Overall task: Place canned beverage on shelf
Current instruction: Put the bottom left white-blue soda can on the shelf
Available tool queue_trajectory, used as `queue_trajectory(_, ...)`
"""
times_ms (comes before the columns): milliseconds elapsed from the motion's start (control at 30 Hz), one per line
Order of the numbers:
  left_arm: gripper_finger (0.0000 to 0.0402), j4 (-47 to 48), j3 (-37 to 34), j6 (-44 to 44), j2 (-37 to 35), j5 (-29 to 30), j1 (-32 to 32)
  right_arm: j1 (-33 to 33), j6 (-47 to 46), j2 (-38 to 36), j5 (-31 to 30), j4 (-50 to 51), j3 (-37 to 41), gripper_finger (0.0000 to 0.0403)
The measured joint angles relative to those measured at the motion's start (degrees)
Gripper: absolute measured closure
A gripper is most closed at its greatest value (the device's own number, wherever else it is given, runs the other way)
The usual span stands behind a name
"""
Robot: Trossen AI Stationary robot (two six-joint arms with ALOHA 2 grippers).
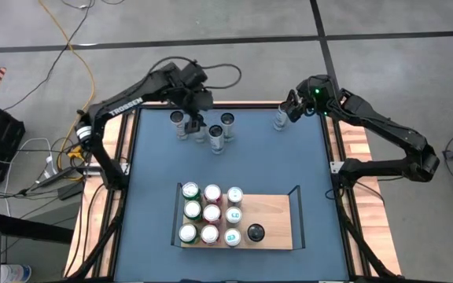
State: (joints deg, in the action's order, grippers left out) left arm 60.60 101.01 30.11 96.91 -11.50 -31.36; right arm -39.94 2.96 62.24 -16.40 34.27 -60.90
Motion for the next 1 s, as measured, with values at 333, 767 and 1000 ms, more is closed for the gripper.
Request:
queue_trajectory(333, 0.0113, -11.09, -5.36, 2.92, -1.44, -4.24, 0.65, 0.02, -0.11, 0.0, 0.0, -0.28, 0.0, 0.0097)
queue_trajectory(767, 0.0113, -17.14, -15.48, 1.91, -1.6, -0.56, 2.28, -0.35, -1.96, 0.0, -0.04, -0.25, 0.0, 0.0097)
queue_trajectory(1000, 0.0113, -15.13, -17.14, 0.22, -8.58, 3.34, -3.1, -0.39, -1.97, 0.0, -0.09, -0.26, 0.0, 0.0097)
